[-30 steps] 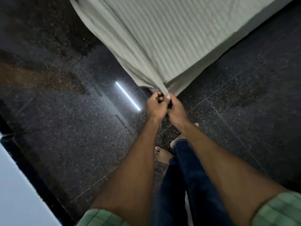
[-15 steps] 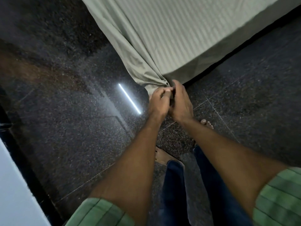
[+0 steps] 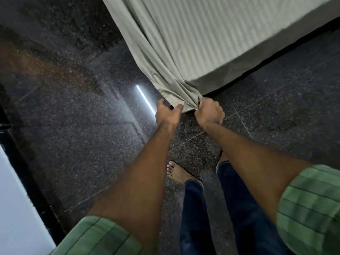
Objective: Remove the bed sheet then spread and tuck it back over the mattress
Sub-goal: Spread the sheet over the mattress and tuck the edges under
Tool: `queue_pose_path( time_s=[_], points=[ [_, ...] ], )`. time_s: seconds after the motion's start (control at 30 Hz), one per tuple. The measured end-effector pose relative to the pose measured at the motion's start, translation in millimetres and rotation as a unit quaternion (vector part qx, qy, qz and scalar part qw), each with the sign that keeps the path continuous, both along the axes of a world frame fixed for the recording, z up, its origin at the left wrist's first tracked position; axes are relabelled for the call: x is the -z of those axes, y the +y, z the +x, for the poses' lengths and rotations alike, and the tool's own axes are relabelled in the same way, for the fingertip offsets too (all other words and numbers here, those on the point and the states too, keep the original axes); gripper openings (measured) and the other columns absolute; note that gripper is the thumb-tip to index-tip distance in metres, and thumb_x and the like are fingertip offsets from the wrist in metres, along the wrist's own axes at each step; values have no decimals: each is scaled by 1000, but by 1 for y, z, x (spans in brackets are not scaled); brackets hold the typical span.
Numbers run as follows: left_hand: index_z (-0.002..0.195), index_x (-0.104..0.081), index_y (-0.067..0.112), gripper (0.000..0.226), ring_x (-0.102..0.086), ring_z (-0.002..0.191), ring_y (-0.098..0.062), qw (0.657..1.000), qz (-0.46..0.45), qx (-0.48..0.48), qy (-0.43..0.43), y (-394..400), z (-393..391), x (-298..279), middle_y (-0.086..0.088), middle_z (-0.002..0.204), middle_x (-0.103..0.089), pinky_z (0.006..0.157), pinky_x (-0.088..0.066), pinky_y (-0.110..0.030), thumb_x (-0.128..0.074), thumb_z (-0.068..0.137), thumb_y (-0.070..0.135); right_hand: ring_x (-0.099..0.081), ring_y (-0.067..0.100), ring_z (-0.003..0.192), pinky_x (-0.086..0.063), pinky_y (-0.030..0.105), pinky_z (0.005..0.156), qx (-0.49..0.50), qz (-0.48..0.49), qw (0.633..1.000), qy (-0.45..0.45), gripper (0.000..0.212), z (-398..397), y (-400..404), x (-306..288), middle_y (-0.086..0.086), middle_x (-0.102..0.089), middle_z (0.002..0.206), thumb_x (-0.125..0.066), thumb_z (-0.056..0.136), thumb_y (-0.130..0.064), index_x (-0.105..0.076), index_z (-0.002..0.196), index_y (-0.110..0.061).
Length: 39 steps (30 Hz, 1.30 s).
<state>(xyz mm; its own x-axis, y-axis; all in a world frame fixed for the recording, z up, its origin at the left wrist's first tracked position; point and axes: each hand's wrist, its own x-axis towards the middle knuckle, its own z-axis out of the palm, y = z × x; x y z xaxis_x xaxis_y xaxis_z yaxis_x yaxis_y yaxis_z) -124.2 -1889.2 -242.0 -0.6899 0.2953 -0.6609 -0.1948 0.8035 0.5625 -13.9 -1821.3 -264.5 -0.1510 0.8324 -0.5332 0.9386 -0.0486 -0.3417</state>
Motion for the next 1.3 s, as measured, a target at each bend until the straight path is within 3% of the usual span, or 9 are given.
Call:
queue_pose_path(
  time_s=[0.2, 0.33, 0.5, 0.67, 0.8, 0.93, 1.1, 1.2, 1.3],
  points=[
    [139, -47, 18, 66, -70, 95, -20, 993, 31, -82, 73, 14, 31, 2, -4, 110, -73, 84, -57, -26, -82, 83, 23, -56, 21, 102, -48, 37, 81, -3, 8, 976, 217, 43, -4, -12, 15, 0, -57, 112, -72, 81, -42, -50, 112, -22],
    [142, -34, 19, 53, -59, 67, -3, 986, 59, 19, 153, 5, 47, -6, 4, 97, -68, 61, -49, -9, -63, 97, 23, -52, 20, 109, -48, 38, 88, -23, -2, 980, 200, 36, -8, -13, 18, 5, -59, 119, -65, 90, -32, -56, 124, -23],
    [160, -13, 35, 69, -69, 96, -24, 954, 83, 213, 193, -4, 43, -4, -4, 130, -66, 82, -59, -44, -50, 103, 30, -56, 22, 90, -48, 42, 78, 51, 46, 981, 184, 9, 0, -3, 12, -1, -59, 90, -53, 88, -22, -62, 86, -22],
    [161, -14, 30, 74, -54, 110, -20, 881, -12, 338, 330, 1, 43, -1, -5, 135, -47, 96, -50, -41, -53, 99, 29, -65, 22, 87, -51, 34, 66, -128, 174, 962, 164, 41, 11, -8, 21, 2, -62, 105, -66, 92, -10, -56, 128, -29],
    [143, -49, 22, 61, -44, 117, -25, 848, -139, 392, 328, -8, 36, 7, -5, 130, -41, 97, -39, -38, -61, 83, 21, -66, 34, 98, -55, 44, 73, -311, 58, 948, 39, 41, -8, -22, 37, 10, -50, 121, -51, 104, -27, -42, 145, -30],
    [153, -39, 11, 64, -40, 133, -28, 829, -72, 465, 303, -13, 28, 12, -11, 149, -39, 112, -37, -41, -53, 91, 16, -53, 29, 132, -52, 43, 92, -374, 22, 923, -85, 37, -33, 8, 41, 12, -43, 144, -40, 108, -27, -52, 143, -23],
    [164, -13, 13, 62, -26, 153, -22, 978, 58, 202, -3, 11, 38, 18, -11, 168, -23, 126, -21, -34, -38, 109, 25, -49, 34, 139, -42, 46, 110, -288, -201, 936, -27, 50, -22, 37, 31, 14, -50, 151, -45, 103, -43, -54, 146, -19],
    [153, -40, 14, 50, -56, 124, -21, 978, 124, -45, -162, 39, 41, 18, -11, 141, -57, 103, -48, -32, -33, 108, 34, -65, 32, 111, -54, 43, 89, -192, -34, 978, 67, 22, 2, 30, 31, 10, -68, 120, -62, 95, -24, -69, 116, -22],
    [139, -55, 9, 43, -61, 114, -22, 973, 96, -83, -194, 50, 35, 26, -13, 128, -65, 93, -52, -30, -36, 108, 31, -61, 26, 108, -56, 44, 82, -145, 95, 971, 164, 42, 12, 16, 35, 0, -57, 123, -66, 91, -19, -54, 128, -33]
  ],
)
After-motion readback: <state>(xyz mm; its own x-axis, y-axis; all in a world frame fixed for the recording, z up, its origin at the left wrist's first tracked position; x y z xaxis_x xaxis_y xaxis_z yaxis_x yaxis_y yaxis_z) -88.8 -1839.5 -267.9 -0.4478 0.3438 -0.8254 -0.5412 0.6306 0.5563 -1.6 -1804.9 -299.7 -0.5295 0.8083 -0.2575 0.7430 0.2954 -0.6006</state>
